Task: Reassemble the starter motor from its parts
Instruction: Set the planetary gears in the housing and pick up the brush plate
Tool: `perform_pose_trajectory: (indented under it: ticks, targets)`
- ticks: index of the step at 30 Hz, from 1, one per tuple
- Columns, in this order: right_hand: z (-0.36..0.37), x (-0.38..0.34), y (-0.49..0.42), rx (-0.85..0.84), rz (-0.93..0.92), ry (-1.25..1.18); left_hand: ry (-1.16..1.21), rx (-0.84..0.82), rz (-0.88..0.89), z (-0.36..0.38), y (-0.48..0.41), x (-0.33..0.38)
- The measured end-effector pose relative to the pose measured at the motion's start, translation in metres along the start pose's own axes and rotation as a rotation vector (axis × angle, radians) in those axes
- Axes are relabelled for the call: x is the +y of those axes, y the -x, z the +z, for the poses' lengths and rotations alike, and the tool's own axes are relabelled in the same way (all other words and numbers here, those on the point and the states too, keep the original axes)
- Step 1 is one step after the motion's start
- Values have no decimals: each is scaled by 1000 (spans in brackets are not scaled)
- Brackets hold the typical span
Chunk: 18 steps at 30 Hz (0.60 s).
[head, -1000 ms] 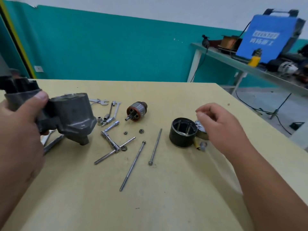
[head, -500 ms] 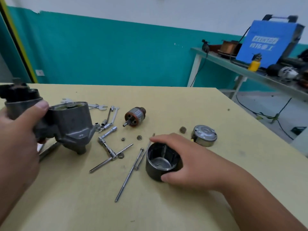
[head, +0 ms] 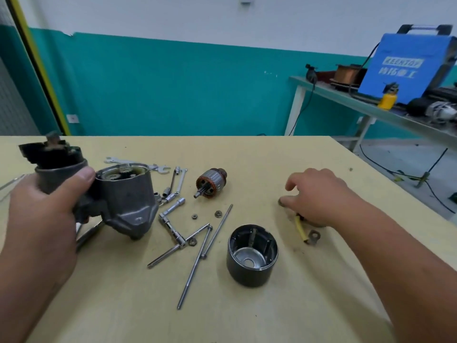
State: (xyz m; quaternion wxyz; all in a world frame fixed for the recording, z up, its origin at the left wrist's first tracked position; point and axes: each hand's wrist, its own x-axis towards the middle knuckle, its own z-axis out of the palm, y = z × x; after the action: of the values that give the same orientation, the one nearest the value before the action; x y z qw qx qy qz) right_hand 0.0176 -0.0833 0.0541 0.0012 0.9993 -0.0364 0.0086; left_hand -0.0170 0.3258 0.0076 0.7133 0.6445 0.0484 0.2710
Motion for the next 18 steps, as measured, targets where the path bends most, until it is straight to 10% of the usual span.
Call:
perform_pose_trajectory:
  ticks: [5,11,18]
  targets:
    - [13,-10,-3,64,-22,30,-40,-53,101,2,9,13]
    - [-40,-76,40,413,-388,-687,-77,-121,107,5,8,15]
    - [-42,-162,41,169,-675,-867,-114,-130,102,5,12,20]
